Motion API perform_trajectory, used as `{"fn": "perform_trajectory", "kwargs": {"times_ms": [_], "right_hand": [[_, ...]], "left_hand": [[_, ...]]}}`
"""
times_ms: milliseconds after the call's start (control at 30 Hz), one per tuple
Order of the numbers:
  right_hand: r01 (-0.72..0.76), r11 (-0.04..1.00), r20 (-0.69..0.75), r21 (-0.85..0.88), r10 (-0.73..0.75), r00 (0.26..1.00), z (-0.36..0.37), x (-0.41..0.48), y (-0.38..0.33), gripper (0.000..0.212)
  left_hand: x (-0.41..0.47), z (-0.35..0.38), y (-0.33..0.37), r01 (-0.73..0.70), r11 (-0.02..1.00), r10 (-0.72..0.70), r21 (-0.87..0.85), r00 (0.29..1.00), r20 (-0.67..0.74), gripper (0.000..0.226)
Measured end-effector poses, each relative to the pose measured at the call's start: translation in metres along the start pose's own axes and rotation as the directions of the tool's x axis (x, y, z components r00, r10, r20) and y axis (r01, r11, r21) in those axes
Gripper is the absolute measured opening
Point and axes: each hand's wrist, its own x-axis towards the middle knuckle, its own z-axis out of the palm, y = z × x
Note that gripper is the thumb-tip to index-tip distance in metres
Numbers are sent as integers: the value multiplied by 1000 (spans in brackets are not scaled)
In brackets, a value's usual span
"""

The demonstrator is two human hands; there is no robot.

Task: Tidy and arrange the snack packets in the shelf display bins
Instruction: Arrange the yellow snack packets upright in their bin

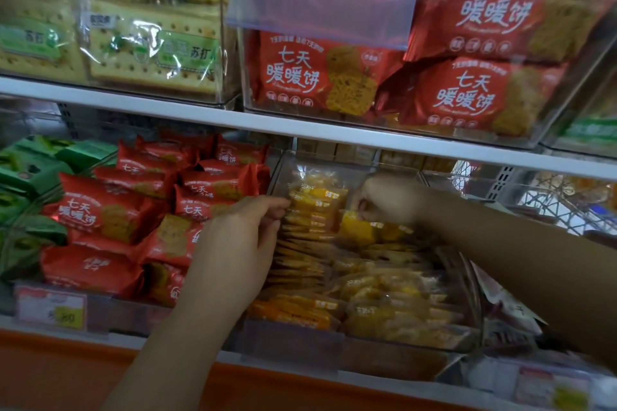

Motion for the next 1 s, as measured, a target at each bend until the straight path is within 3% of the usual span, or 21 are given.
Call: {"fn": "perform_trajectory", "kwargs": {"times_ms": [100, 267, 433, 567, 733, 833, 900, 1000], "right_hand": [[44, 999, 6, -20, -44, 999, 3, -4, 4, 33], [154, 976, 50, -157, -148, 988, 2, -27, 8, 33], [119, 979, 92, -167, -104, 990, 9, -41, 7, 36], [21, 993, 125, 119, -36, 991, -8, -52, -1, 40], [-58, 915, -118, 399, 114, 986, -20, -112, -17, 35], [-82, 833, -190, 547, 219, 957, -14, -160, -30, 30], [-40, 798, -201, 601, 200, 959, -4, -179, -35, 35], [-13, 848, -192, 530, 135, 972, 17, -185, -39, 36]], "left_hand": [[0, 0, 0, -3, 1000, 3, -2, 1000, 0, 33], [-3, -1, 0, -13, 1000, 13, 5, 1000, 2, 33], [-3, 2, 1, -21, 1000, 21, -21, 1000, 7, 33], [-1, 8, 8, -58, 998, 58, -10, 998, 34, 31], [-5, 15, 22, -98, 995, 98, -12, 990, 101, 32], [-11, 20, 36, -136, 990, 137, -19, 965, 222, 31], [-16, 25, 43, -130, 991, 127, -13, 929, 347, 29], [-21, 29, 47, -111, 985, 30, 131, 862, 506, 28]]}}
